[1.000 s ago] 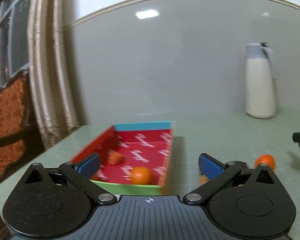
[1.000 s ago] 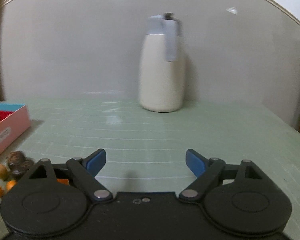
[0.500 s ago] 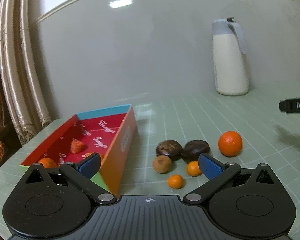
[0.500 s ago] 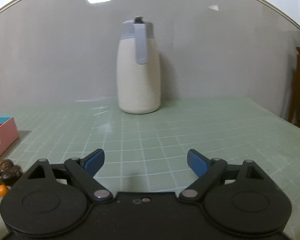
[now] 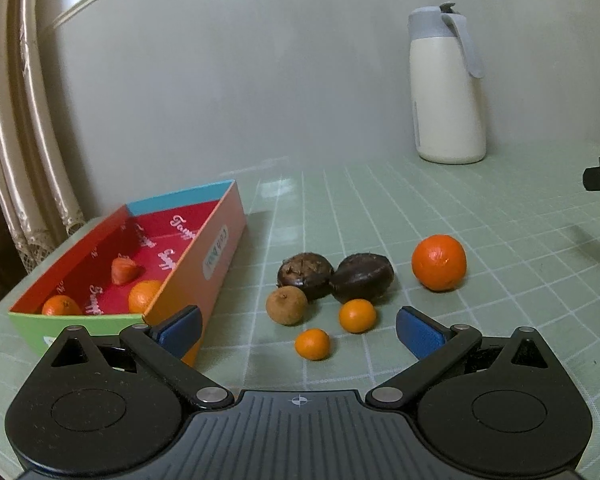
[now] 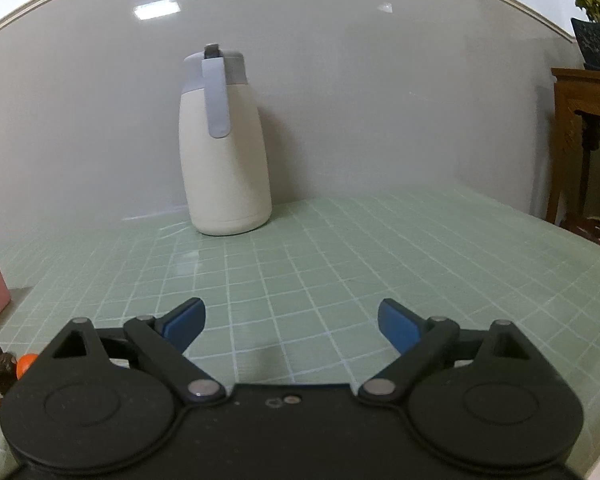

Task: Organize fruits
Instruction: 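Lower the left tool onto the small kumquat and close on it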

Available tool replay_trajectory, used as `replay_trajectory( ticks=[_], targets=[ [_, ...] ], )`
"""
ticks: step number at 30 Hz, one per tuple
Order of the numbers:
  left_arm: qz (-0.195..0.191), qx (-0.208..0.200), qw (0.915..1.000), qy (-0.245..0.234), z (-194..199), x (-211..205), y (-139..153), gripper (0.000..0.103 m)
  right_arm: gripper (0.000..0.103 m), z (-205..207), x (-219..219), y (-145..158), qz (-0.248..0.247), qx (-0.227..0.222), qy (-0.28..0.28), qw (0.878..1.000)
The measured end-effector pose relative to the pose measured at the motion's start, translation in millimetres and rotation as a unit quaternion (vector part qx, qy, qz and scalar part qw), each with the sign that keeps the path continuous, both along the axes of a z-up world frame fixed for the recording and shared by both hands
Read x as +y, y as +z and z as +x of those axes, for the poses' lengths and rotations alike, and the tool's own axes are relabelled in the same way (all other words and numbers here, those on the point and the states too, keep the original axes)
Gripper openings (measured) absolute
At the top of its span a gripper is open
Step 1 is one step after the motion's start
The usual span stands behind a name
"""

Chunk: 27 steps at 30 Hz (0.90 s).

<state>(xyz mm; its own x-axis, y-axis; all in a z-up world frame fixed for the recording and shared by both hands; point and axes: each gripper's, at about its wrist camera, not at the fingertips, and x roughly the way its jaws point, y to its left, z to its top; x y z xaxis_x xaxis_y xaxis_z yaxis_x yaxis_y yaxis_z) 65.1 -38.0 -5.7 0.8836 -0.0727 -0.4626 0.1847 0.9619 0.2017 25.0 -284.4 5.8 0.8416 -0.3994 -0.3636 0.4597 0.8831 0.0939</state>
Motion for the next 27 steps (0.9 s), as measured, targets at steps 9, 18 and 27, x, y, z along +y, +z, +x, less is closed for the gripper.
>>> replay_trajectory(
  ticks=[9,18,27],
  targets=[
    [-0.008,0.018,0.9998,0.009,6.3,2.8,-5.2,0.092,0.093,2.8,-2.9,2.5,0.006,0.000,0.004,1.000],
    [-0.012,0.028,0.9995,0.007,10.3,3.7,-8.7,0.074,0.093,0.5,0.2,2.4,0.010,0.000,0.010,1.000],
    [-0.023,0.036,0.9990,-0.013,7.5,1.6,-10.2,0.042,0.094,0.8,0.9,2.0,0.015,-0.001,0.012,1.000]
  ],
)
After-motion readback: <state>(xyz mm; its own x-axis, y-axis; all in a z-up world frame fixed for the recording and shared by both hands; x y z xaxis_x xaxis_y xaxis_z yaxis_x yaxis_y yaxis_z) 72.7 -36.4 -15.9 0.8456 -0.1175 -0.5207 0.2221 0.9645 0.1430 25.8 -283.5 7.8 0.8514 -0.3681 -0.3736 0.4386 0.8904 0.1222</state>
